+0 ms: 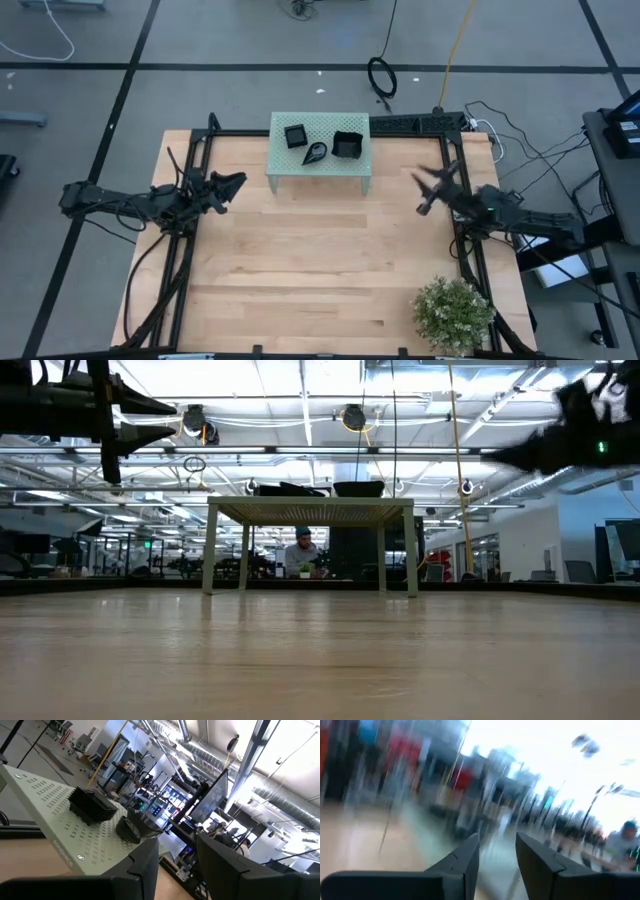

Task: Pick & Place Mini shaped plates
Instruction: Return to Home Position

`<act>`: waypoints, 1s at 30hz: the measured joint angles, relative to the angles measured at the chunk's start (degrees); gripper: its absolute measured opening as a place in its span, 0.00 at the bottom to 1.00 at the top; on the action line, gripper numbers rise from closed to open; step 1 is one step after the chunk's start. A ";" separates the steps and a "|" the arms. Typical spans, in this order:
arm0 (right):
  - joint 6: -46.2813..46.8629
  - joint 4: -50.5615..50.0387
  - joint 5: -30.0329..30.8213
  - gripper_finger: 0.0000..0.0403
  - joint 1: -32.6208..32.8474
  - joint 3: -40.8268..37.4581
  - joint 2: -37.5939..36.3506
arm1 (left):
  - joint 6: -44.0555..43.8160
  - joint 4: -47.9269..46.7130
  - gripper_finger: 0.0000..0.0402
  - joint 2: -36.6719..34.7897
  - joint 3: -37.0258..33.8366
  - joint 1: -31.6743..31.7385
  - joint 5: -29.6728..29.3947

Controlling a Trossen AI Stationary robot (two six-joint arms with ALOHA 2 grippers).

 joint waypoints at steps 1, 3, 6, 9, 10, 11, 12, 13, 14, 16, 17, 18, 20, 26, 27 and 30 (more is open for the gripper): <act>0.07 6.58 -0.10 0.29 0.00 -1.27 -0.05 | 0.00 0.00 0.35 0.01 0.00 0.00 0.00; 0.91 14.13 -0.04 0.29 0.01 -2.06 -0.38 | 0.00 0.00 0.35 0.00 0.00 0.00 0.00; 4.83 20.23 -0.55 0.29 0.05 -2.04 -0.08 | 0.00 0.00 0.35 0.00 0.00 0.00 0.00; 6.62 26.49 0.08 0.29 0.02 -2.10 -0.31 | 0.00 -0.02 0.35 0.02 0.00 0.00 -0.02; 6.61 26.53 0.09 0.29 0.04 -2.13 -0.26 | 0.00 -0.02 0.35 0.02 0.00 0.00 -0.02; 6.63 26.79 0.05 0.29 0.04 -2.13 -0.15 | 0.00 -0.02 0.35 0.02 0.00 0.00 -0.02; 6.63 26.89 0.03 0.29 0.04 -2.13 -0.16 | 0.00 -0.02 0.35 0.02 0.00 0.00 -0.02; 6.63 27.26 0.05 0.29 0.04 -2.16 -0.24 | 0.00 -0.02 0.35 0.02 0.00 0.00 -0.04; 6.63 27.30 -0.01 0.29 0.04 -2.17 -0.22 | 0.00 -0.02 0.35 0.02 0.00 0.00 -0.04; 6.63 26.58 -0.03 0.29 0.04 -2.17 0.15 | 0.00 -0.02 0.35 0.02 0.00 0.00 -0.04; 6.63 26.43 -0.01 0.29 0.04 -2.17 0.28 | 0.00 -0.02 0.35 0.02 -0.01 0.00 -0.04; 6.63 26.49 -0.05 0.29 0.04 -2.17 0.34 | 0.00 -0.02 0.35 0.01 0.00 0.00 -0.04; 6.63 26.48 -0.03 0.29 0.04 -2.19 0.34 | 0.00 -0.01 0.35 0.01 0.00 0.00 -0.04; 5.43 25.59 -0.03 0.29 0.04 -2.24 0.36 | 0.00 0.00 0.35 0.01 -0.01 0.00 -0.07; 4.83 25.22 -0.03 0.29 0.04 -2.24 0.36 | 0.00 0.00 0.35 0.01 -0.01 0.00 -0.04; 4.24 23.92 -0.03 0.29 0.04 -2.24 0.36 | 0.00 0.00 0.35 0.00 0.00 0.00 -0.04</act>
